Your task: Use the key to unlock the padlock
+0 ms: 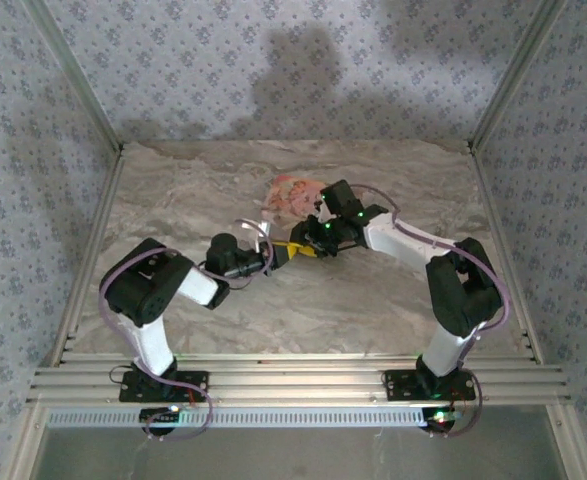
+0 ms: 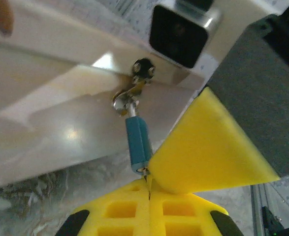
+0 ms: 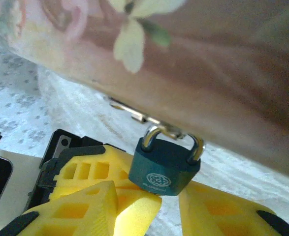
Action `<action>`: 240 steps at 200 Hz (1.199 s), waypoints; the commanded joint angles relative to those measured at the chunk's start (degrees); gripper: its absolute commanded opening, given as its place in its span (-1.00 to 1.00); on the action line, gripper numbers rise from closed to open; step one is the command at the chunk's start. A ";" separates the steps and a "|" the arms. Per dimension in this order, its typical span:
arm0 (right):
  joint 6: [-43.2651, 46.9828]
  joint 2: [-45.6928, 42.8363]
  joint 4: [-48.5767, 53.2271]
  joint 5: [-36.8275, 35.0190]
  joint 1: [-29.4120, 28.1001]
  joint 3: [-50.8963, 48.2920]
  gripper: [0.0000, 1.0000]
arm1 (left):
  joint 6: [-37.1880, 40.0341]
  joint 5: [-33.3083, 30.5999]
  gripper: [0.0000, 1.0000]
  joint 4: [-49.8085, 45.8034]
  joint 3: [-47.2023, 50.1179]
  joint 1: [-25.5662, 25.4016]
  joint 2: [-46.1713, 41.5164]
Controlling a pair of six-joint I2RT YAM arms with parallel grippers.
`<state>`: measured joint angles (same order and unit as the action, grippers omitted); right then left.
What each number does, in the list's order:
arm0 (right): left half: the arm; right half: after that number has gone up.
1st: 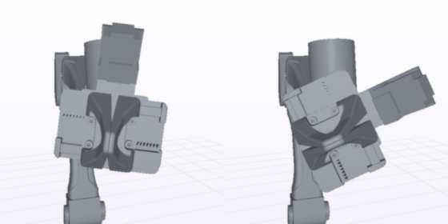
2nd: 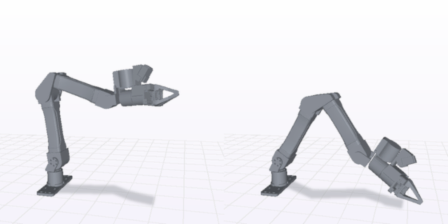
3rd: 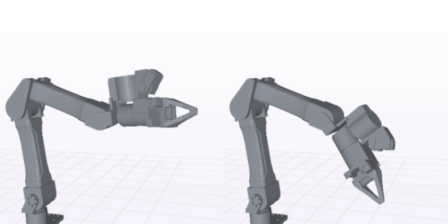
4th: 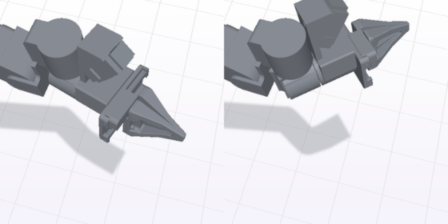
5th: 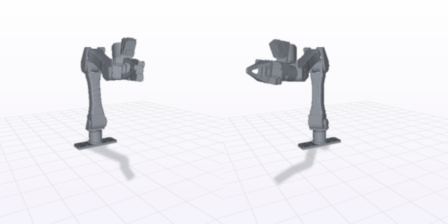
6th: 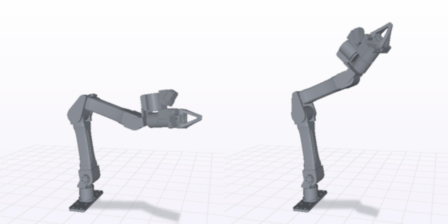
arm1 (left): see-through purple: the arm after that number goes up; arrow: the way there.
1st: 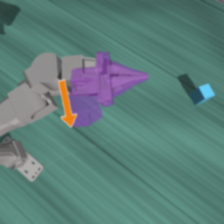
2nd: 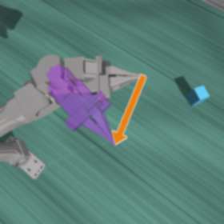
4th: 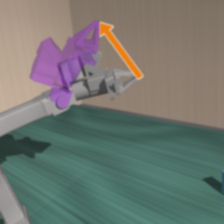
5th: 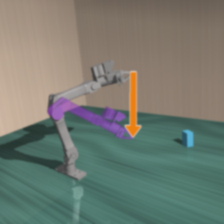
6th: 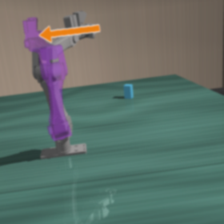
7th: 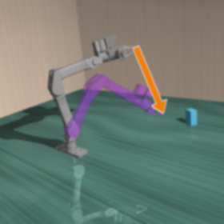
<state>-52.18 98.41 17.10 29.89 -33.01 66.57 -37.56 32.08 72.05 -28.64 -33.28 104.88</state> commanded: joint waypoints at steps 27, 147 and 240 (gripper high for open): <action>-1.37 -0.47 -0.36 -2.03 -3.90 -3.52 -0.21 | 3.49 -7.01 -1.00 8.63 1.72 -3.28 4.27; -11.55 -11.48 -17.17 -33.18 -11.01 -19.73 0.13 | 4.70 -9.84 -1.00 8.63 3.95 -5.49 7.72; -15.44 -6.52 -25.89 -36.30 -12.04 -19.71 0.14 | 3.20 -10.62 -1.00 8.63 4.69 -6.02 6.85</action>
<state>-65.58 89.76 -7.14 -4.78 -45.15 45.89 -33.91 21.39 78.19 -24.47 -38.79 111.87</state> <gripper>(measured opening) 0.570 0.059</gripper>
